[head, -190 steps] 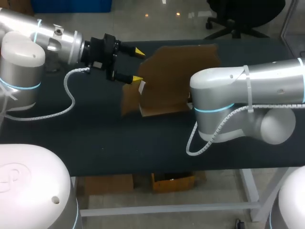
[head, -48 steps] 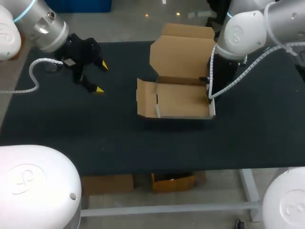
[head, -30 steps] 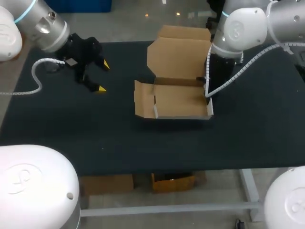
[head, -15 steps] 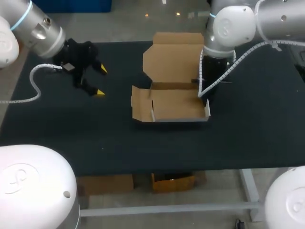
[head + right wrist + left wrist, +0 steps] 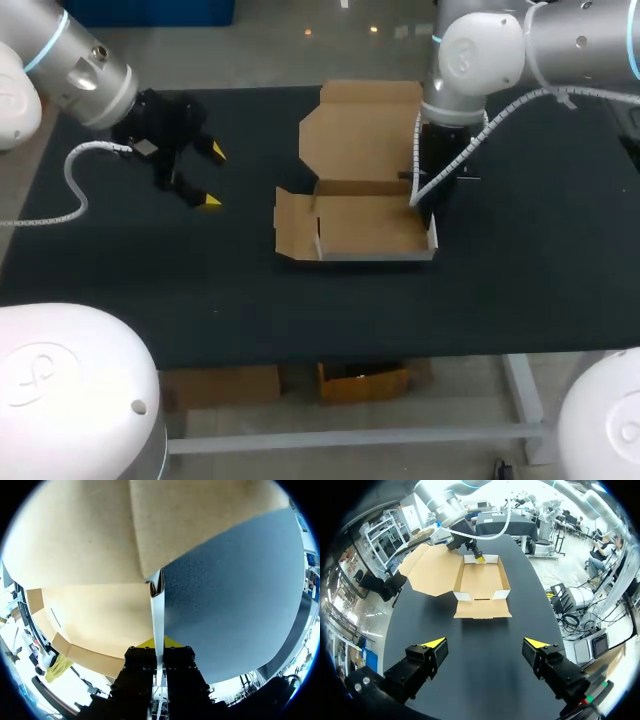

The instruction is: Assemble the packaging by folding the flat box into shape, placing the metal phone stand inside, and closing the box properly

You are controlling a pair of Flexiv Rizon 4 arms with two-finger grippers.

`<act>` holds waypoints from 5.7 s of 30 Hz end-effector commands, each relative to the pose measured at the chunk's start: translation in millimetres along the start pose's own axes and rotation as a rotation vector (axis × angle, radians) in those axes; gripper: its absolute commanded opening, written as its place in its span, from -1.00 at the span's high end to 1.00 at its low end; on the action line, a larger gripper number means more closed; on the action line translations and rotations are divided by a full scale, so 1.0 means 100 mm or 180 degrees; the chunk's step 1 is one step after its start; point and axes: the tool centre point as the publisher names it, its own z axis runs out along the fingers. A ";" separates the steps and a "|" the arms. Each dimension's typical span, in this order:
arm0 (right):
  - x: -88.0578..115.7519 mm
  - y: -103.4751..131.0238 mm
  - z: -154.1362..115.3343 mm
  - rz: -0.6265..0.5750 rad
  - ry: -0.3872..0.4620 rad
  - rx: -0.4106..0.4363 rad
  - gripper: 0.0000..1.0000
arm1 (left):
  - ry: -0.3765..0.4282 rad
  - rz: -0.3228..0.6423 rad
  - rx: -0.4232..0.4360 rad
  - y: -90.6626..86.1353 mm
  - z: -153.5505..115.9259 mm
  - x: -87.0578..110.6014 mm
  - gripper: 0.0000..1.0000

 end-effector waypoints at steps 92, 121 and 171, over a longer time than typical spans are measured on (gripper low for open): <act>0.18 -0.02 0.31 0.0408 -0.0265 -0.0824 0.83 | 0.0006 -0.0001 -0.0007 0.00 0.00 -0.01 -1.00; 0.22 0.03 0.34 0.0395 -0.0150 -0.0856 0.80 | 0.0006 -0.0001 -0.0007 0.00 0.00 -0.01 -1.00; 0.13 0.05 0.28 0.0614 -0.1124 -0.0666 1.00 | 0.0006 -0.0001 -0.0007 0.00 0.00 -0.01 -1.00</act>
